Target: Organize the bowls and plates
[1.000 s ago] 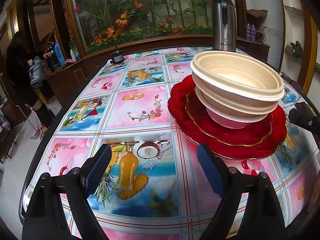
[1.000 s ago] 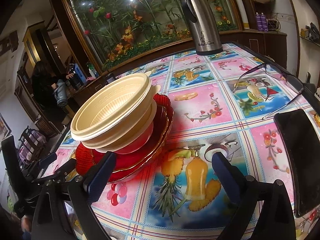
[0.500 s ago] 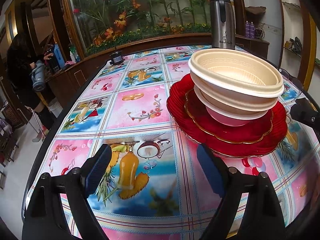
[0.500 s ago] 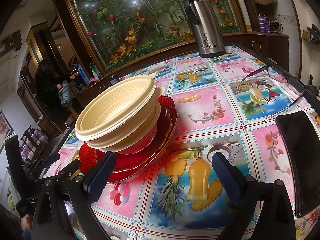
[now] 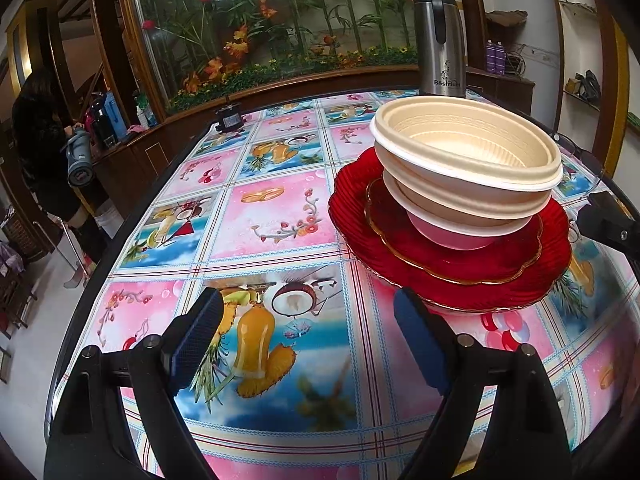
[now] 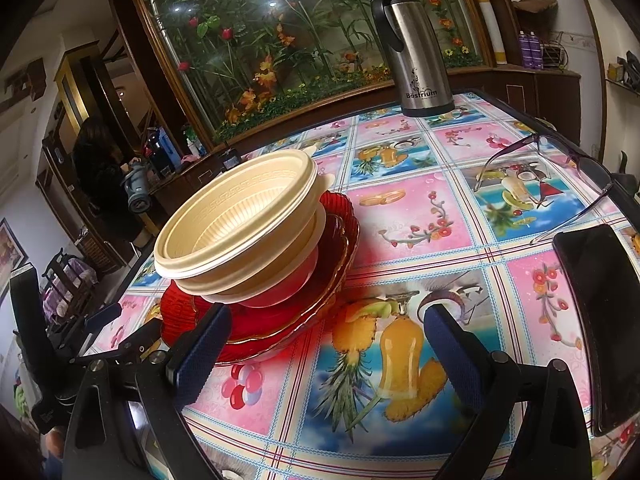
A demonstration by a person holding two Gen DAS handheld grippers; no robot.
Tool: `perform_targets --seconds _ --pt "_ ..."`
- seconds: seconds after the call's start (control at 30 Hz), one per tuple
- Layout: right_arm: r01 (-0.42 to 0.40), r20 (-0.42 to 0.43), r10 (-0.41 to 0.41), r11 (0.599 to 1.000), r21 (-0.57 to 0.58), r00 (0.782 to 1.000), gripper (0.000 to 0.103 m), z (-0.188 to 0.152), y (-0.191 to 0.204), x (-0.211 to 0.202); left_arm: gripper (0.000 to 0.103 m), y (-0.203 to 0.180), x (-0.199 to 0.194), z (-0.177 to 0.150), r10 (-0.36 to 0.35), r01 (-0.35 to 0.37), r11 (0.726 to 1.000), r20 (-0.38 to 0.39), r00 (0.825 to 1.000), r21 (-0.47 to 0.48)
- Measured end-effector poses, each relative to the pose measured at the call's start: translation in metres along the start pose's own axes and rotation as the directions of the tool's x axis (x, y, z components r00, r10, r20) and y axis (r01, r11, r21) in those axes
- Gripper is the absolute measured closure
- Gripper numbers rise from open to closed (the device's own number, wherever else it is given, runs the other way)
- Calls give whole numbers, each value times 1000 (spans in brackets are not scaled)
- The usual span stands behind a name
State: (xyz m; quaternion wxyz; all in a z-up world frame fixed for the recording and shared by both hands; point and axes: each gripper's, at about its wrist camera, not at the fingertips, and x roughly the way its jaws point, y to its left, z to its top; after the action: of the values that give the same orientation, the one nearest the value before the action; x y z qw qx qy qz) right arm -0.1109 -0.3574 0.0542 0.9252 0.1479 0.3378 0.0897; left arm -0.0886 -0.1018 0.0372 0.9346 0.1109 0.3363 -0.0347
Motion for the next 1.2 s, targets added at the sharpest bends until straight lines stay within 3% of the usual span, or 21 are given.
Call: perform_targets --seconds 1.2 --pt "-6 9 6 1000 -6 1000 5 -1 2 -2 15 -5 -2 -1 5 -5 1000 8 1000 24"
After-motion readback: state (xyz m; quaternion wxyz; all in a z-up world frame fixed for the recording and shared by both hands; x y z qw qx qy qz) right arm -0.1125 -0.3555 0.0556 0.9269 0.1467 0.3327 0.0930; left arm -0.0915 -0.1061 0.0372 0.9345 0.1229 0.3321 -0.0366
